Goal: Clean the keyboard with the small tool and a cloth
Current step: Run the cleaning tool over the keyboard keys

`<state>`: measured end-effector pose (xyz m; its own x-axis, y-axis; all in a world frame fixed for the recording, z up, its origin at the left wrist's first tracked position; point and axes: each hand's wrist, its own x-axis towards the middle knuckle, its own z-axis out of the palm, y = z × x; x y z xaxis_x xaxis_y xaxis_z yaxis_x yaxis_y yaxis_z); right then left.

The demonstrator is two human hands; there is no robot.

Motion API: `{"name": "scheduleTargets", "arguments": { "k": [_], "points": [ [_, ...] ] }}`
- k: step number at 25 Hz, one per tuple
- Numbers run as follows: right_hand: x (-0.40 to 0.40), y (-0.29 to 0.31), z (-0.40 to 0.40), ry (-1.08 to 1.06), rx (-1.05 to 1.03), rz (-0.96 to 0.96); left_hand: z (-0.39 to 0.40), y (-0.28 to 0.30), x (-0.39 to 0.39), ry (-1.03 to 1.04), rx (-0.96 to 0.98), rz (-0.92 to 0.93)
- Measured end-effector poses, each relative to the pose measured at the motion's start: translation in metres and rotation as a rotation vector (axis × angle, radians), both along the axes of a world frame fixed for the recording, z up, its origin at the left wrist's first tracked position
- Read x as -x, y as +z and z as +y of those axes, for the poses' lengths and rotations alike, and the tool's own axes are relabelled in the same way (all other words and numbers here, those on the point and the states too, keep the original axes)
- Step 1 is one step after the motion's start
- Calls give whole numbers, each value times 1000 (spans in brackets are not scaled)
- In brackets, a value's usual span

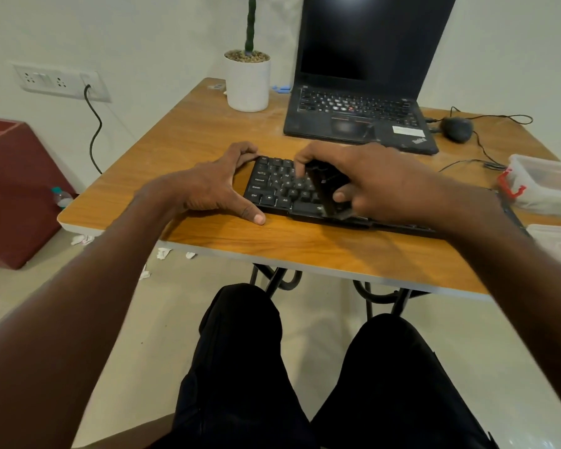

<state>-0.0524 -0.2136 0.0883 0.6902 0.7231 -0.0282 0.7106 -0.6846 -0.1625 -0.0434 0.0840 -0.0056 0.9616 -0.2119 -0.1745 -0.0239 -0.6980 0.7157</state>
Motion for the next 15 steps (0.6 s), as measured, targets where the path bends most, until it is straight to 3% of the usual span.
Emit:
{"name": "scheduleTargets", "arguments": {
  "k": [2,3,7,10,12,15],
  "points": [
    [-7,7,-24,-98,86,-2,-1,1,-2,-23,-8,-2],
    [-8,9,-30,-118,26,30,-3,3,-2,-29,-22,1],
    [-3,-8,-12,-70,-475,127,-7,5,5,-29,-52,-21],
    [-4,-33,5,-49,-574,91,-38,5,6,41,50,-271],
    [-10,-38,4,-80,-580,74,-63,-3,1,87,-130,-479],
    [-14,-31,-18,-110,-571,148,-84,-15,-1,92,-279,-565]
  ]
}}
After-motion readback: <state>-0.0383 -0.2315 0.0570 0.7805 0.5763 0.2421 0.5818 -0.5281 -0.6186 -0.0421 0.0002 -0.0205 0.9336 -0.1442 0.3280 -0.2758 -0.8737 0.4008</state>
